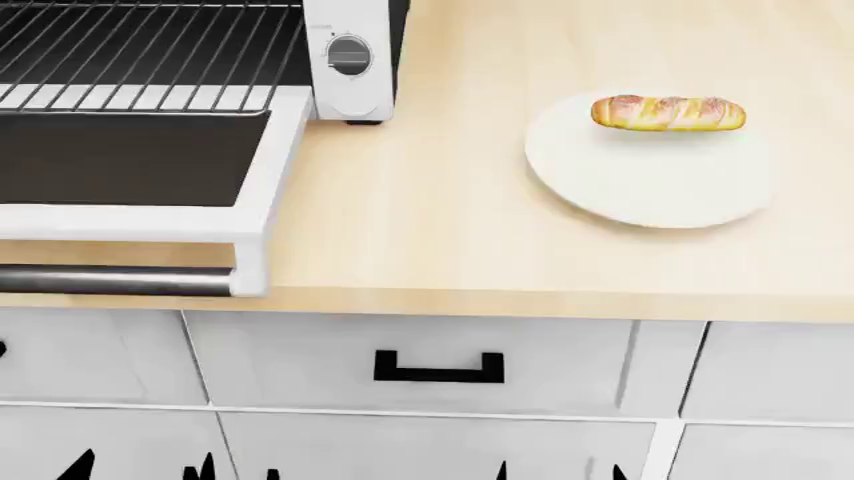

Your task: Place the baguette on the rack of the toaster oven.

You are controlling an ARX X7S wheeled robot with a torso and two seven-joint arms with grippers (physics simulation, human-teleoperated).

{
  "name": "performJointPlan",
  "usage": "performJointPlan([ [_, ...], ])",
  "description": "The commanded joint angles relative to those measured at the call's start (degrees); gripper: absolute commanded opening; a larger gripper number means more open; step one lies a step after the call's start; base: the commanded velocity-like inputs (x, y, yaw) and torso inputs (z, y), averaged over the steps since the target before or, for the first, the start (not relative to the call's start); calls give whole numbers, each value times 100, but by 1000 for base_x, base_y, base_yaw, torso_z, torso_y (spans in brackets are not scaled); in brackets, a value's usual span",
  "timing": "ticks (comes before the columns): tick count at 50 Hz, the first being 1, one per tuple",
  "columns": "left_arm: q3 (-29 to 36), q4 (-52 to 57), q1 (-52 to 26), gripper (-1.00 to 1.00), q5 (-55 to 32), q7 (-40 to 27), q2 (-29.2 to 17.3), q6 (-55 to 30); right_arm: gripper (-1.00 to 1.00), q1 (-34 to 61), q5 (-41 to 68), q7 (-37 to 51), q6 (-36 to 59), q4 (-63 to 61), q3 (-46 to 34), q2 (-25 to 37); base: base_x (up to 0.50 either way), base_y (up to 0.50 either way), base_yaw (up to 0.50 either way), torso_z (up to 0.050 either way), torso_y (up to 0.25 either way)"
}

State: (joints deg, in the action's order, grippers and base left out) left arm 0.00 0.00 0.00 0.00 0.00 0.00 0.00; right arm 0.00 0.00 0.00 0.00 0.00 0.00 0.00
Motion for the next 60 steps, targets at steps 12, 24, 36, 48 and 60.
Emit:
performJointPlan([
  [12, 296, -28, -38, 100, -368, -301, -251, 15, 100, 7, 274, 328, 59, 1, -328, 266, 0, 0, 0, 0, 0],
  [24, 419, -17, -71, 100, -451, -467, -360, 57, 100, 9, 441, 417, 49, -25, -448, 379, 0, 0, 0, 0, 0],
  [36, 491, 63, -40, 100, -566, -554, -461, 140, 100, 8, 467, 533, 65, -71, -551, 466, 0, 0, 0, 31, 0],
  [48, 573, 77, -33, 100, -640, -644, -545, 134, 100, 36, 529, 631, 97, -63, -647, 544, 0, 0, 0, 50, 0],
  [60, 652, 59, -32, 100, -719, -722, -625, 151, 100, 56, 594, 724, 115, -42, -737, 610, 0, 0, 0, 50, 0],
])
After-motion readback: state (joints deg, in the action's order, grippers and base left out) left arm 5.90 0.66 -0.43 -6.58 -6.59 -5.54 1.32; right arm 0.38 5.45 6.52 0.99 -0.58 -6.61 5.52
